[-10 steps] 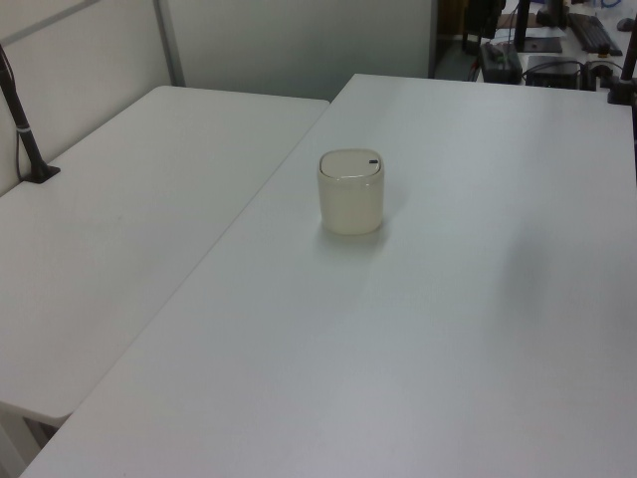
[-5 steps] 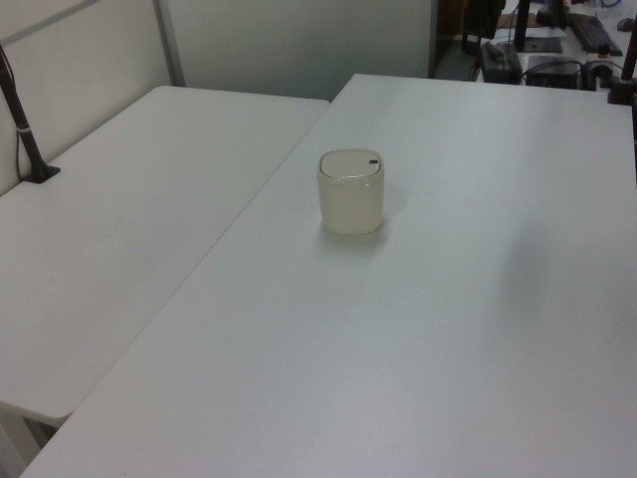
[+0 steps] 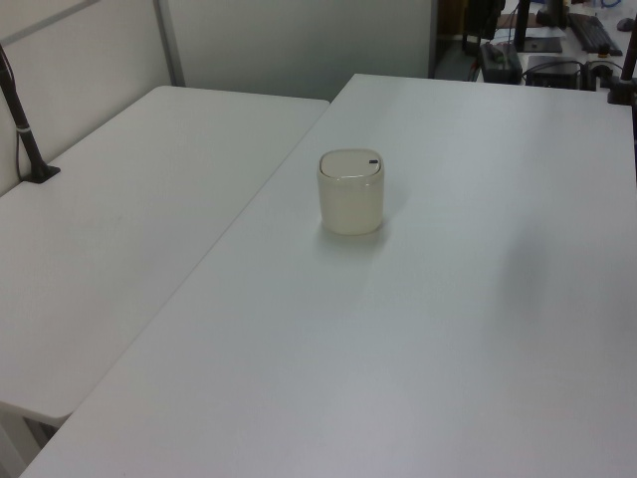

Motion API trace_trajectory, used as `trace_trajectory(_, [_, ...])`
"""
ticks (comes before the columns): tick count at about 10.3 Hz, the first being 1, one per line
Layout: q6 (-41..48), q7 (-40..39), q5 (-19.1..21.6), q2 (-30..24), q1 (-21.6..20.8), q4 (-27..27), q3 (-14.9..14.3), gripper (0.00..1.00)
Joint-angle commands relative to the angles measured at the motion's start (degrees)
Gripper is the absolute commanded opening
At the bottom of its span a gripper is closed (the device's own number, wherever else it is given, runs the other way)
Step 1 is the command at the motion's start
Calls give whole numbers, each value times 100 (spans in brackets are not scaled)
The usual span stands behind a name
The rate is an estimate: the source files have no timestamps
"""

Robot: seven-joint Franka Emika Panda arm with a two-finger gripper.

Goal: Open the trash bin

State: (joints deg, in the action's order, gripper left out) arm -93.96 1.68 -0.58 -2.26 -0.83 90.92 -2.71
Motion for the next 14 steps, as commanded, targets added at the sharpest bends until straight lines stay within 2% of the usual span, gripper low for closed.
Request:
trace_trajectory(1, [132,-45,110,33,21,-48,16,100])
trace_trajectory(4, [176,-228,110,33,22,-48,-1,100])
trace_trajectory(6, [176,-1227,110,155,30,-39,-28,100])
trace_trajectory(7, [158,-1414,110,174,30,-30,-19,100])
trace_trajectory(13, [167,-1443,32,410,-5,-39,25,100])
trace_trajectory(14, [132,-1382,31,489,-14,-65,25,96])
